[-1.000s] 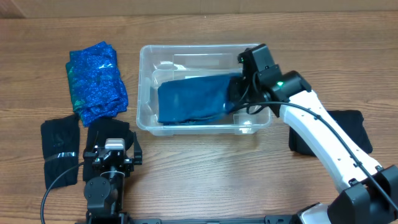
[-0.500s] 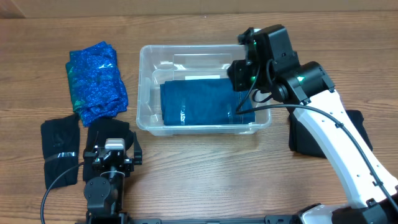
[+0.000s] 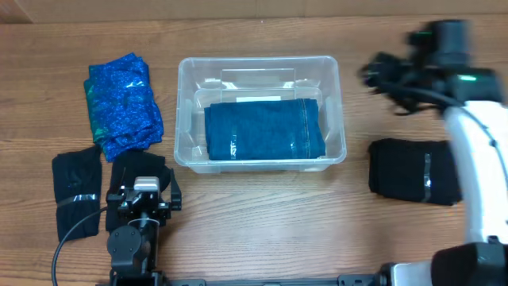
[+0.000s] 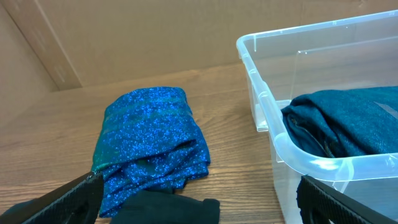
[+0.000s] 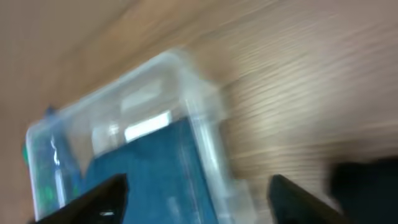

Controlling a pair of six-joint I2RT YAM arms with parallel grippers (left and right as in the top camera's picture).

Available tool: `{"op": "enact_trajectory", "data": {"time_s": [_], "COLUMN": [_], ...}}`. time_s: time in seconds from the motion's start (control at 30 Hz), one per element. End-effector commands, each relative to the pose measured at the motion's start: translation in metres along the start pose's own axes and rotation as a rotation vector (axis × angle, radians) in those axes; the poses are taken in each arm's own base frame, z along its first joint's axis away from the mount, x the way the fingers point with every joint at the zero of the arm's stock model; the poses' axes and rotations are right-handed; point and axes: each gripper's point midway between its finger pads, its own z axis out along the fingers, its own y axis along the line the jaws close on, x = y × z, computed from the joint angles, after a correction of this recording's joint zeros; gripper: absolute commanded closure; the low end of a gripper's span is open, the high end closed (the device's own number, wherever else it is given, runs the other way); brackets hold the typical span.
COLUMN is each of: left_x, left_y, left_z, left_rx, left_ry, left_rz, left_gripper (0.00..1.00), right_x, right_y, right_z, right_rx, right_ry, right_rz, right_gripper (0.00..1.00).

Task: Pack container
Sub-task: 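Release the jeans and withdraw the right gripper toward the black garment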

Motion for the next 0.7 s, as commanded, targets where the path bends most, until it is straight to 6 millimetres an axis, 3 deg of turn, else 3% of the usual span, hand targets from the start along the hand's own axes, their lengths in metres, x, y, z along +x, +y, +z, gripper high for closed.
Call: {"op": "enact_trajectory", "data": {"time_s": [0.0,0.1,0.17,0.33,0.53,0.67], "left_x": [0.0,0.0,0.0,0.0,0.0,0.0], "left_y": [-0.001,-0.001,-0.001,-0.001,-0.001,-0.001], "left_z": [0.0,0.0,0.0,0.0,0.0,0.0], "left_rx": [0.001,0.0,0.001,0.0,0.001,0.001], "left_ry": [-0.003,-0.003,-0.003,-0.003,-0.003,-0.003], "left_rz": [0.0,0.0,0.0,0.0,0.0,0.0], "left_gripper": [0.0,0.0,0.0,0.0,0.0,0.0], "right_x": [-0.024,-0.023,-0.011,0.042,0.11,0.133], "right_y": [-0.07,-0.136,-0.173,-0.232,-0.268,-0.276], "right_z": [-0.043,-0.057,-0.065,-0.049,-0.005,0.013], "right_rx": [0.034,0.109,0.151,0.248,0.243,0.246], "right_ry": [-0.052,-0.062,-0.052,0.039,0.131,0.148], "right_rz": [0.241,0.421,0.541,0.785,0.963,0.976], "right_gripper": [0.07,0.04,0.04,0.0,0.0,0.0]}}
